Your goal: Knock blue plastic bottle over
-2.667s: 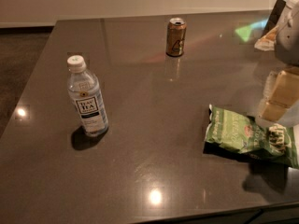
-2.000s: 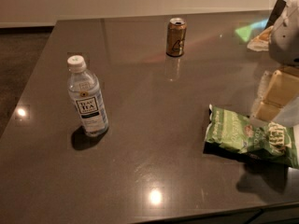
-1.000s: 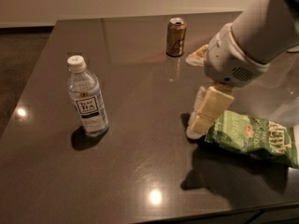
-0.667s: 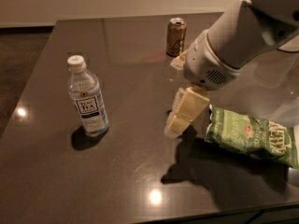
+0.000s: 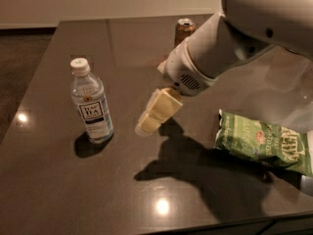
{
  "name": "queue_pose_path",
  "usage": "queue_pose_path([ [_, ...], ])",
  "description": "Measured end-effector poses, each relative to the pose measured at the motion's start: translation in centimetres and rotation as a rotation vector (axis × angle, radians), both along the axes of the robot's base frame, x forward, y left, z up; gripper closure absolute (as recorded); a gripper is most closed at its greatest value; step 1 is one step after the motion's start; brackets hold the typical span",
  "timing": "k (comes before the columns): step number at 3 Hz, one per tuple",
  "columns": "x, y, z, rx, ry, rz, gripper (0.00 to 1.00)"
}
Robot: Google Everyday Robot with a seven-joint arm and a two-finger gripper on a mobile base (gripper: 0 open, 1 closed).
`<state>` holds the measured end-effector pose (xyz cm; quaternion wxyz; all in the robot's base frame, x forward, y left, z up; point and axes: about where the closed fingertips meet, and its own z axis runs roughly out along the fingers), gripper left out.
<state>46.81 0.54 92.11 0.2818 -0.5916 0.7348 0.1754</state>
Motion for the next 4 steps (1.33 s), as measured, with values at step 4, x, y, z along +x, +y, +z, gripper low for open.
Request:
queue_pose_path([
  [4, 0.3, 10.6, 0.5, 0.238, -0.034, 0.012, 0.00],
])
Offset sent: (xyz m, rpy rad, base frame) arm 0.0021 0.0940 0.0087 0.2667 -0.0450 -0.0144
